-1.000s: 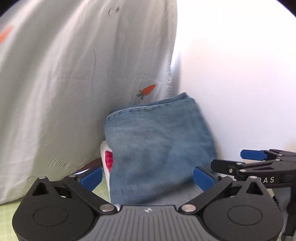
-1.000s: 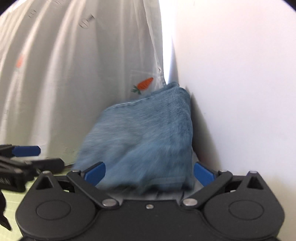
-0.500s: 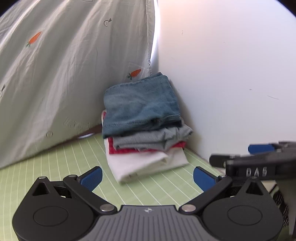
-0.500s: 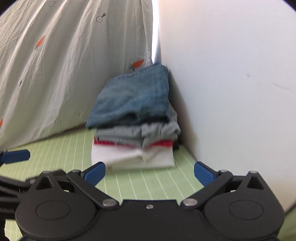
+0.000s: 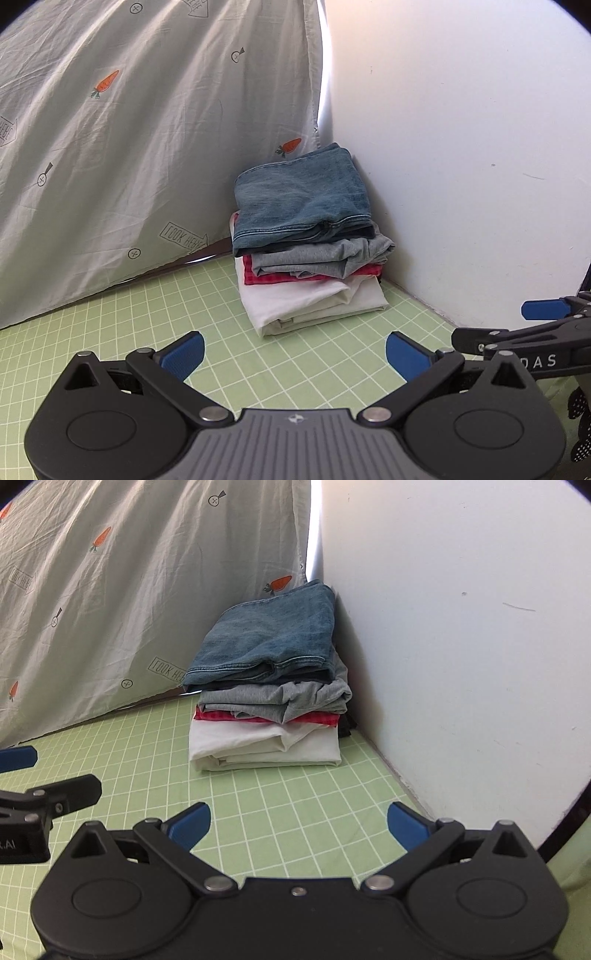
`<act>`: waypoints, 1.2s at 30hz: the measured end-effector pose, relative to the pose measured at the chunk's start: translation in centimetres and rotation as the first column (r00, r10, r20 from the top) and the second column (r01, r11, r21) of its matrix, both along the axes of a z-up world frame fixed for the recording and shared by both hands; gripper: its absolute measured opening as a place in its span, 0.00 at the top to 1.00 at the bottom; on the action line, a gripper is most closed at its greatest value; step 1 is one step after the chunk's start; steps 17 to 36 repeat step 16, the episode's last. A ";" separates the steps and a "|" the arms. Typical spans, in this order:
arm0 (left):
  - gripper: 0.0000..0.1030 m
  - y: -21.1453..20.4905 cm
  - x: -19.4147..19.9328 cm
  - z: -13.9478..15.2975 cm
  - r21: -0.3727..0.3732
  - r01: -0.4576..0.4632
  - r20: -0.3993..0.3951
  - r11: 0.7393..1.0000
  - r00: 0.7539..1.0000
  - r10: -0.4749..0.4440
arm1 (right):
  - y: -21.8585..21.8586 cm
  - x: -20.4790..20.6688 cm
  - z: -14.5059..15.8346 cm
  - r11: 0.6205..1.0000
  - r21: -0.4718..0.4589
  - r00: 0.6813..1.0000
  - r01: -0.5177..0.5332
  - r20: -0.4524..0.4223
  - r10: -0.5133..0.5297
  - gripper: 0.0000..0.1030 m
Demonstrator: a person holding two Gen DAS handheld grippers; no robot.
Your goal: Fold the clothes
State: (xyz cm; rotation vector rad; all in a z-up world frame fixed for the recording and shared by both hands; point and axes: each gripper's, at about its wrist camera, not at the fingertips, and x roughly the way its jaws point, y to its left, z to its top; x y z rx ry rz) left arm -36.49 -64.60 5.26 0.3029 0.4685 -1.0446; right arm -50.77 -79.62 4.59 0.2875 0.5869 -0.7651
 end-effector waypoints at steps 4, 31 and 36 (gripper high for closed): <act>0.00 0.4 -0.2 0.2 -0.011 0.004 0.008 1.000 1.000 -0.004 | 0.3 -0.2 0.1 1.000 0.001 1.000 0.005 0.005 -0.005 0.00; 0.00 0.6 0.2 0.5 -0.013 0.007 0.005 1.000 1.000 -0.007 | 0.6 0.2 0.2 1.000 0.008 1.000 0.018 0.017 -0.019 0.00; 0.00 0.6 0.2 0.5 -0.013 0.007 0.005 1.000 1.000 -0.007 | 0.6 0.2 0.2 1.000 0.008 1.000 0.018 0.017 -0.019 0.00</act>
